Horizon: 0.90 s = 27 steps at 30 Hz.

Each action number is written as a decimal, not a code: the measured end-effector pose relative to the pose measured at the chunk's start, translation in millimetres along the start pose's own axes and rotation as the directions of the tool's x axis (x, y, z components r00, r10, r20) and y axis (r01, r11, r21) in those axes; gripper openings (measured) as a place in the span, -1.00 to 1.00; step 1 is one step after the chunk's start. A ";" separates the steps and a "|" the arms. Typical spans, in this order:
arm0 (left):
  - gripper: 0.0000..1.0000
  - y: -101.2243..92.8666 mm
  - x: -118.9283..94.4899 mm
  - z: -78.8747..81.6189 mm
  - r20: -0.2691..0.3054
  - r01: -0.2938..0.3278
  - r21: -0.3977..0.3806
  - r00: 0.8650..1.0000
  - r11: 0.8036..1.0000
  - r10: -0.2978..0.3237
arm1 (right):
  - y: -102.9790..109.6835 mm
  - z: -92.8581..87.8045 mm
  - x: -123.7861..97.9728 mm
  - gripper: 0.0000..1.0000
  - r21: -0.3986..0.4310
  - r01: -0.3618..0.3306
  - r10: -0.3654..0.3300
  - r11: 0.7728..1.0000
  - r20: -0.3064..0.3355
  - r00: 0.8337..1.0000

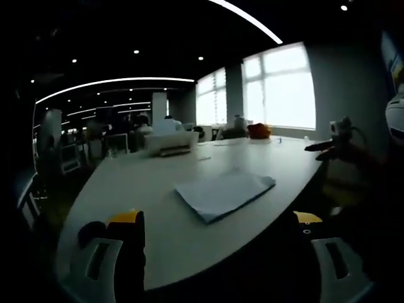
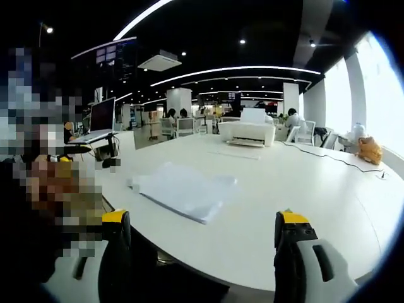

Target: Organize the stack of printing papers by aligning and flattening the scattered papers on the table

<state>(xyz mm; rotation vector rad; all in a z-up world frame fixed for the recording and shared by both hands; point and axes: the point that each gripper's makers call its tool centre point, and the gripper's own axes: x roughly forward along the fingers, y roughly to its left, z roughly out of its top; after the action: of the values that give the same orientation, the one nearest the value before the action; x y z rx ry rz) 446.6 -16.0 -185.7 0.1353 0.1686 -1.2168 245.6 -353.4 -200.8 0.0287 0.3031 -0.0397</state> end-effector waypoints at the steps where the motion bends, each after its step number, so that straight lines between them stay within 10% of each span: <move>1: 0.94 -1.3 0.1 0.4 0.001 0.003 0.000 1.000 1.000 -0.003 | -0.2 0.4 -0.4 0.80 0.000 0.000 0.000 1.000 0.002 1.000; 27: 0.94 -5.4 3.8 -3.3 -0.003 0.016 -0.005 1.000 1.000 -0.016 | -3.5 -1.2 -1.2 0.80 0.003 0.011 -0.011 1.000 -0.008 1.000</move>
<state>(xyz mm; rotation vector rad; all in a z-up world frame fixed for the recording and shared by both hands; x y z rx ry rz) 442.6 -20.6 -189.8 0.1321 0.1758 -1.2318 243.9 -356.8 -201.7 0.0302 0.3111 -0.0509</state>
